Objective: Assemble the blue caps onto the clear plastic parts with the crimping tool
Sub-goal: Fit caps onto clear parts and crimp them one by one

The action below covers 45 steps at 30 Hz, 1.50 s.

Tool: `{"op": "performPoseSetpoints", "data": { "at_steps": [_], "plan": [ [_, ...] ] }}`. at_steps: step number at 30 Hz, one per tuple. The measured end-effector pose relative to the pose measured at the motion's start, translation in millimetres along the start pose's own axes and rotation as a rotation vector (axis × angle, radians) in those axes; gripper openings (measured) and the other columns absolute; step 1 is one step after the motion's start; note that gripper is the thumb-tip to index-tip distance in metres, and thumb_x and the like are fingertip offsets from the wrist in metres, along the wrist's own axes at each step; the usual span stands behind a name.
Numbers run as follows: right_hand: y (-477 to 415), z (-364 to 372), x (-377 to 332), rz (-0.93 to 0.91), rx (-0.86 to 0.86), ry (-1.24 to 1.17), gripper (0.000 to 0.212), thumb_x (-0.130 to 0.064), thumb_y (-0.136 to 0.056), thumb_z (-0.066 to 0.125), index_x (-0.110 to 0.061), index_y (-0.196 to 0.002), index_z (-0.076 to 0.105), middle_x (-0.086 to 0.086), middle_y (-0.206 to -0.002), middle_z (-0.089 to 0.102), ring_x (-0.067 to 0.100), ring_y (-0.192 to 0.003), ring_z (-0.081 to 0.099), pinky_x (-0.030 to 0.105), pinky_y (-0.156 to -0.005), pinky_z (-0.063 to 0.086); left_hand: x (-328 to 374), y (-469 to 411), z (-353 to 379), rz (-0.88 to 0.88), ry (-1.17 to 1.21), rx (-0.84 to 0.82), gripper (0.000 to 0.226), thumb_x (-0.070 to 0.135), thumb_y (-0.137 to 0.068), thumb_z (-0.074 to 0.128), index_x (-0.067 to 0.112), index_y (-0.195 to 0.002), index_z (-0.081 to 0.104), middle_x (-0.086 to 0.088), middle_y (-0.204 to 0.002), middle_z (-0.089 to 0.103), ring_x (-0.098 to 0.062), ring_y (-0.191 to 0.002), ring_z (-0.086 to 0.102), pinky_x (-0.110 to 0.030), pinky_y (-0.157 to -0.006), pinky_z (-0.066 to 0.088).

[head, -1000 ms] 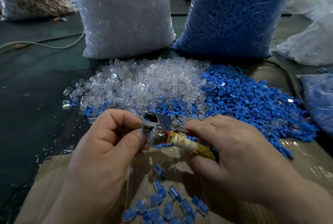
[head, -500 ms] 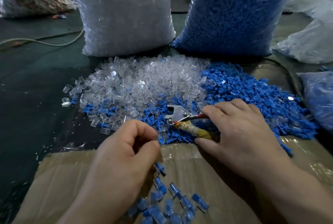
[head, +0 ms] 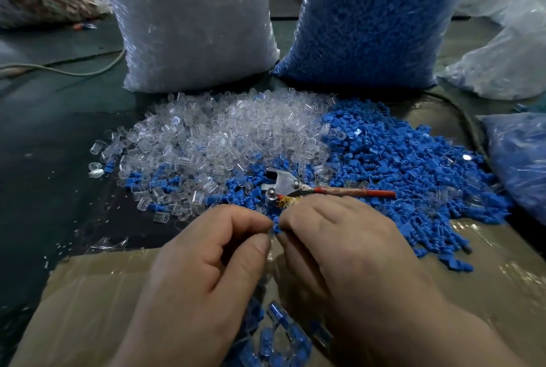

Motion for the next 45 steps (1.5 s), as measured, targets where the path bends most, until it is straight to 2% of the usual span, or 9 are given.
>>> {"op": "performPoseSetpoints", "data": {
  "at_steps": [10,13,15,17,20,24,30,38,45],
  "plan": [
    [-0.3,0.8,-13.2,-0.043,0.007,-0.161,0.026,-0.036,-0.094,0.043,-0.021,-0.079,0.057,-0.01,-0.073,0.052,0.012,-0.068,0.048,0.031,-0.059,0.041,-7.9,-6.7,-5.8,-0.069,0.215,-0.135,0.046,0.068,-0.086,0.052,0.025,-0.078,0.064,-0.004,-0.058,0.056,-0.015,-0.049,0.05,-0.022,-0.044,0.041],
    [1.5,5.6,-11.9,0.344,-0.206,-0.662,0.025,-0.048,-0.08,0.047,-0.025,-0.072,0.053,-0.008,-0.063,0.051,0.008,-0.058,0.047,0.029,-0.055,0.038,-3.4,-7.8,-7.0,0.11,0.19,-0.13,0.038,0.067,-0.085,0.055,0.03,-0.084,0.064,0.001,-0.066,0.059,-0.014,-0.055,0.055,-0.029,-0.045,0.045],
    [4.0,11.2,-14.8,0.65,-0.369,-1.229,0.018,-0.036,-0.069,0.053,-0.021,-0.059,0.056,-0.004,-0.05,0.043,0.014,-0.043,0.038,0.028,-0.043,0.029,4.1,-8.7,-8.3,0.283,0.09,-0.11,0.026,0.058,-0.094,0.052,0.034,-0.089,0.062,0.007,-0.08,0.061,-0.013,-0.068,0.061,-0.029,-0.054,0.049],
    [4.3,8.7,-15.6,0.733,-0.445,-1.433,0.017,-0.029,-0.068,0.052,-0.019,-0.054,0.055,0.001,-0.047,0.04,0.015,-0.037,0.03,0.025,-0.04,0.019,7.9,-8.1,-9.0,0.36,0.045,-0.099,0.022,0.053,-0.098,0.049,0.034,-0.094,0.06,0.012,-0.088,0.061,-0.014,-0.077,0.063,-0.026,-0.06,0.049],
    [5.0,3.1,-1.9,0.64,-0.349,-1.027,0.03,-0.047,-0.078,0.056,-0.02,-0.066,0.059,-0.005,-0.051,0.051,0.011,-0.044,0.044,0.029,-0.043,0.035,3.1,-10.9,-17.5,0.225,-0.013,-0.048,0.021,0.056,-0.094,0.048,0.039,-0.092,0.06,0.013,-0.093,0.066,-0.011,-0.08,0.067,-0.023,-0.056,0.052],
    [3.8,-3.0,2.8,0.285,-0.211,-0.264,0.026,-0.056,-0.088,0.034,-0.039,-0.097,0.052,-0.02,-0.088,0.06,-0.003,-0.079,0.056,0.026,-0.073,0.051,-4.8,-10.5,-18.9,0.11,-0.183,-0.09,0.024,0.062,-0.092,0.046,0.042,-0.087,0.058,0.021,-0.081,0.068,0.002,-0.069,0.065,-0.017,-0.047,0.048],
    [3.4,8.5,-8.0,0.082,-0.377,-0.076,0.024,-0.041,-0.096,0.039,-0.035,-0.117,0.05,-0.011,-0.104,0.052,0.018,-0.098,0.055,0.037,-0.084,0.048,-2.3,-7.8,-2.5,0.219,-0.336,-0.332,0.02,0.055,-0.08,0.052,0.037,-0.081,0.059,0.024,-0.078,0.061,0.01,-0.068,0.056,-0.003,-0.058,0.039],
    [4.8,7.7,-4.0,0.04,-0.468,-0.04,0.007,-0.043,-0.091,0.041,-0.038,-0.089,0.037,-0.015,-0.087,0.039,0.01,-0.089,0.049,0.03,-0.067,0.035,1.8,-7.0,-2.9,0.353,-0.329,-0.447,0.02,0.053,-0.079,0.06,0.033,-0.081,0.063,0.017,-0.081,0.06,-0.001,-0.075,0.06,-0.031,-0.057,0.055],
    [-1.2,15.0,5.8,0.111,-0.261,0.087,0.032,-0.054,-0.096,0.031,-0.041,-0.125,0.029,-0.012,-0.107,0.05,0.017,-0.073,0.047,0.031,-0.055,0.039,-18.2,-19.7,-18.4,0.086,-0.537,-0.12,0.043,0.072,-0.083,0.037,0.045,-0.108,0.06,0.034,-0.09,0.051,0.006,-0.082,0.055,-0.014,-0.065,0.041]
  ]
}}
Point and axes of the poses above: each hand's wrist, its own y-axis away from the middle knuckle, its own z-axis out of the palm, x = y × z, the point moved 3 cm from there along -y, towards the middle knuckle
